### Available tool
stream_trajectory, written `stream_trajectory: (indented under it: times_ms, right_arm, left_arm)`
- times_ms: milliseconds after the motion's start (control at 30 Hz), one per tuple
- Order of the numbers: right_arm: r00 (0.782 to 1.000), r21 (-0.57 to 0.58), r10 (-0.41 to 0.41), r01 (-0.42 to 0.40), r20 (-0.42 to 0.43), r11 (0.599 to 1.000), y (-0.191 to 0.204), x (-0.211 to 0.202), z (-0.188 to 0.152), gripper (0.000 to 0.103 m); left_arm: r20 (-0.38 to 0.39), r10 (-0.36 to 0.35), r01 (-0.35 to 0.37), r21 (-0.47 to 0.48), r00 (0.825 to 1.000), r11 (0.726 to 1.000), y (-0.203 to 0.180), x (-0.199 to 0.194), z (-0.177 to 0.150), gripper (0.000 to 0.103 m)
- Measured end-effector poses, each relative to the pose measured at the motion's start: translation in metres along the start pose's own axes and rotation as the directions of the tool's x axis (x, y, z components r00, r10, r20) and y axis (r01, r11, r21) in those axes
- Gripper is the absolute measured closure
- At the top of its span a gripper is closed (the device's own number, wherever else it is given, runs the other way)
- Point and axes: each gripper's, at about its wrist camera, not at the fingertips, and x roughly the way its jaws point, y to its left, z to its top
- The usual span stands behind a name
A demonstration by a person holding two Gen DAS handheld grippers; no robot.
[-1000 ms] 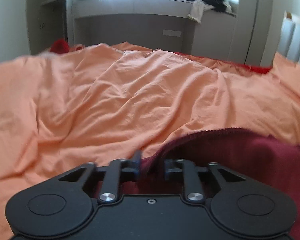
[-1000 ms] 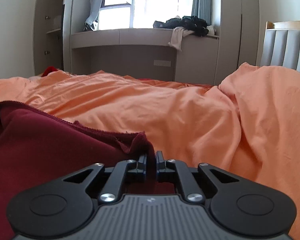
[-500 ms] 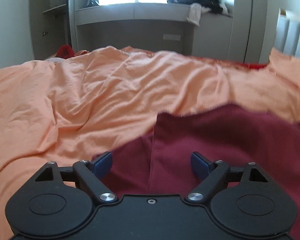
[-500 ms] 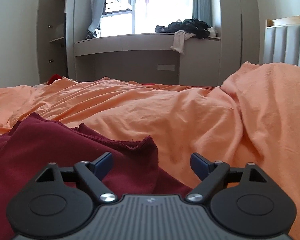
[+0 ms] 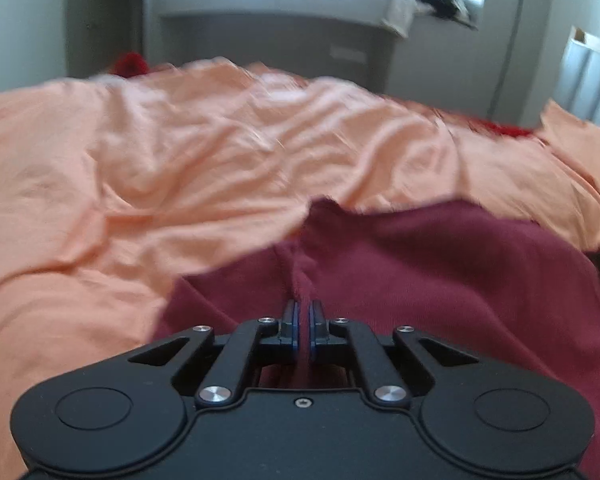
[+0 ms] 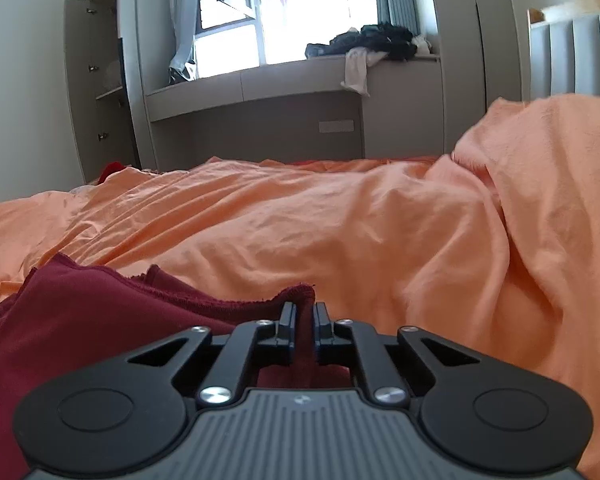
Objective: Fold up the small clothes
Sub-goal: 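Lay the hem down on the shirt and open both grippers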
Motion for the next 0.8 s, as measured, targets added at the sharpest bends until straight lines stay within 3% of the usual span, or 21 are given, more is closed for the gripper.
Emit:
stream_trajectory:
  times_ms: [133, 300, 433, 533, 600, 667, 800]
  right_arm:
    - [0.999, -0.054, -0.015, 0.016, 0.03, 0.998, 0.01, -0.003, 0.008, 0.095]
    - [0.997, -0.083, -0.054, 0.05, -0.053, 0.995, 0.013, 0.016, 0.003, 0.095]
    - [0.995, -0.068, -0.086, 0.083, -0.047, 0.994, 0.004, 0.004, -0.001, 0.087]
    - [0.994, -0.065, -0.109, 0.107, -0.027, 0.992, 0.001, -0.016, -0.005, 0.06]
    - [0.992, -0.073, -0.13, 0.129, 0.0, 0.989, 0.003, -0.036, -0.011, 0.032]
    - [0.99, -0.086, -0.138, 0.139, 0.016, 0.987, 0.008, -0.055, -0.022, 0.02]
    - [0.988, -0.112, -0.15, 0.152, 0.027, 0.982, 0.024, -0.087, -0.05, 0.0]
  left_arm:
    - [0.089, 0.079, -0.08, 0.009, 0.993, 0.997, -0.003, -0.025, -0.005, 0.099]
    - [-0.017, 0.075, -0.075, -0.008, 0.997, 0.997, 0.005, -0.003, -0.012, 0.098]
    - [-0.001, 0.056, -0.056, -0.037, 0.998, 0.998, 0.009, -0.01, -0.016, 0.094]
    - [0.015, 0.072, -0.071, -0.052, 0.997, 0.996, 0.012, -0.018, -0.018, 0.077]
    - [0.045, 0.087, -0.084, -0.058, 0.995, 0.995, 0.011, -0.028, -0.021, 0.059]
    - [0.068, 0.082, -0.079, -0.047, 0.994, 0.996, 0.007, -0.038, -0.024, 0.041]
    - [0.115, 0.089, -0.09, -0.004, 0.989, 0.996, -0.007, -0.056, -0.036, 0.017]
